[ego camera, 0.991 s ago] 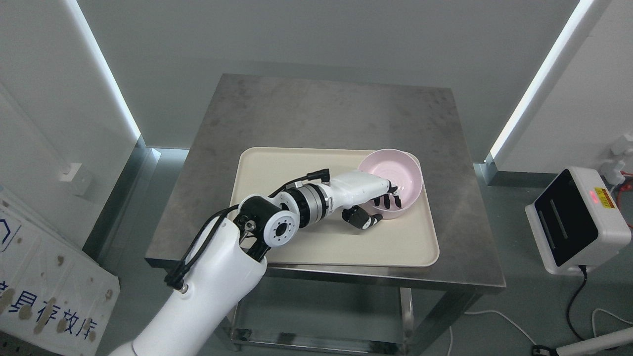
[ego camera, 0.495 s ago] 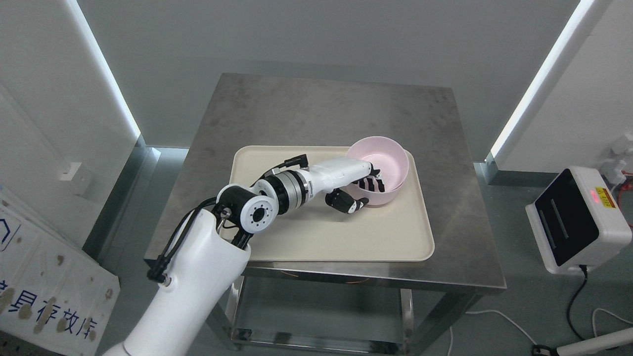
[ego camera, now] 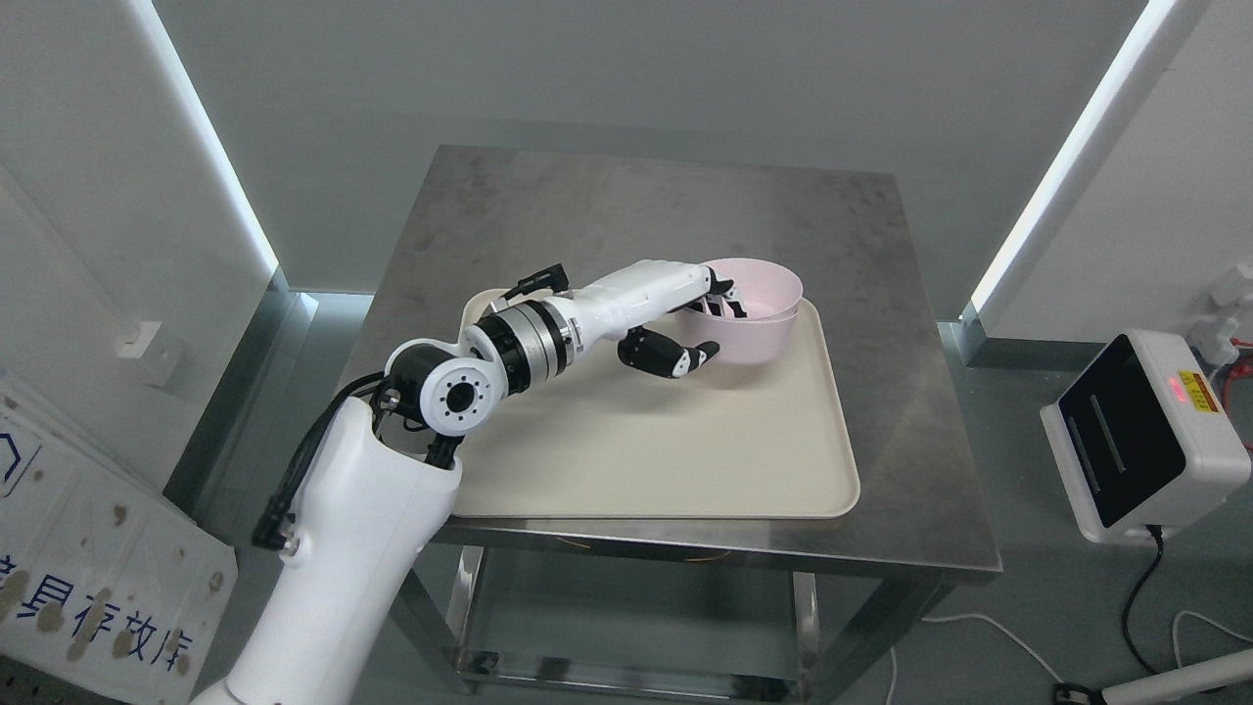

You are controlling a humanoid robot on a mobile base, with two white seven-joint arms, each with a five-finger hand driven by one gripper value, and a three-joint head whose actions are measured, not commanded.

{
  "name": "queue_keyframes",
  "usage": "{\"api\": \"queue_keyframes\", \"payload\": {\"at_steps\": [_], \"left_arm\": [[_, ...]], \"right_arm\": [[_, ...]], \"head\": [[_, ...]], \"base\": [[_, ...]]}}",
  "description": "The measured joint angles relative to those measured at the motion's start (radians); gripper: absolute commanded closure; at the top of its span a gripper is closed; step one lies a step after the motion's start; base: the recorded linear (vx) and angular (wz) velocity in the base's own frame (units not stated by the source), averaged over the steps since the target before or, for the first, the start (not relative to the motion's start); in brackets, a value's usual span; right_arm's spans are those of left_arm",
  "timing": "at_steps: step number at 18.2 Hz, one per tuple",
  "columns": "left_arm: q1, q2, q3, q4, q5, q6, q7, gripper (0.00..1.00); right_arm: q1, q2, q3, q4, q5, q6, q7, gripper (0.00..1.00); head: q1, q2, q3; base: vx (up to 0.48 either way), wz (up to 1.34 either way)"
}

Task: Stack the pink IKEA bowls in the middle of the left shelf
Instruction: 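Lift the stacked pink bowls off the tray with the left hand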

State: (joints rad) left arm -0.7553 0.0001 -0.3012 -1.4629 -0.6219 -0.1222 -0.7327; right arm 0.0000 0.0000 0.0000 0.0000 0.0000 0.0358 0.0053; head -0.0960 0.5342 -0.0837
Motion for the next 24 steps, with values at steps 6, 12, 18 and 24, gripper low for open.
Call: {"api": "queue_keyframes", "payload": {"at_steps": [6, 12, 18, 24], "left_arm": [[0.022, 0.000, 0.066, -0.049, 0.073, -0.235, -0.025, 1.00], [0.123, 0.000, 0.116, -0.100, 0.125, -0.561, -0.039, 1.00], [0.185, 0.000, 0.201, -0.142, 0.193, -0.655, -0.040, 1.00], [0.203, 0.000, 0.246, -0.163, 0.227, -0.664, -0.040, 1.00]], "right_arm": [[0.000, 0.000, 0.000, 0.000, 0.000, 0.000, 0.000, 0.00], [0.000, 0.000, 0.000, 0.000, 0.000, 0.000, 0.000, 0.00], [0.000, 0.000, 0.000, 0.000, 0.000, 0.000, 0.000, 0.00], [0.000, 0.000, 0.000, 0.000, 0.000, 0.000, 0.000, 0.00]], "head": [[0.0000, 0.000, 0.000], [0.0000, 0.000, 0.000], [0.0000, 0.000, 0.000], [0.0000, 0.000, 0.000]], "base": [[0.000, 0.00], [-0.002, -0.01], [-0.058, 0.01], [-0.181, 0.08]]}}
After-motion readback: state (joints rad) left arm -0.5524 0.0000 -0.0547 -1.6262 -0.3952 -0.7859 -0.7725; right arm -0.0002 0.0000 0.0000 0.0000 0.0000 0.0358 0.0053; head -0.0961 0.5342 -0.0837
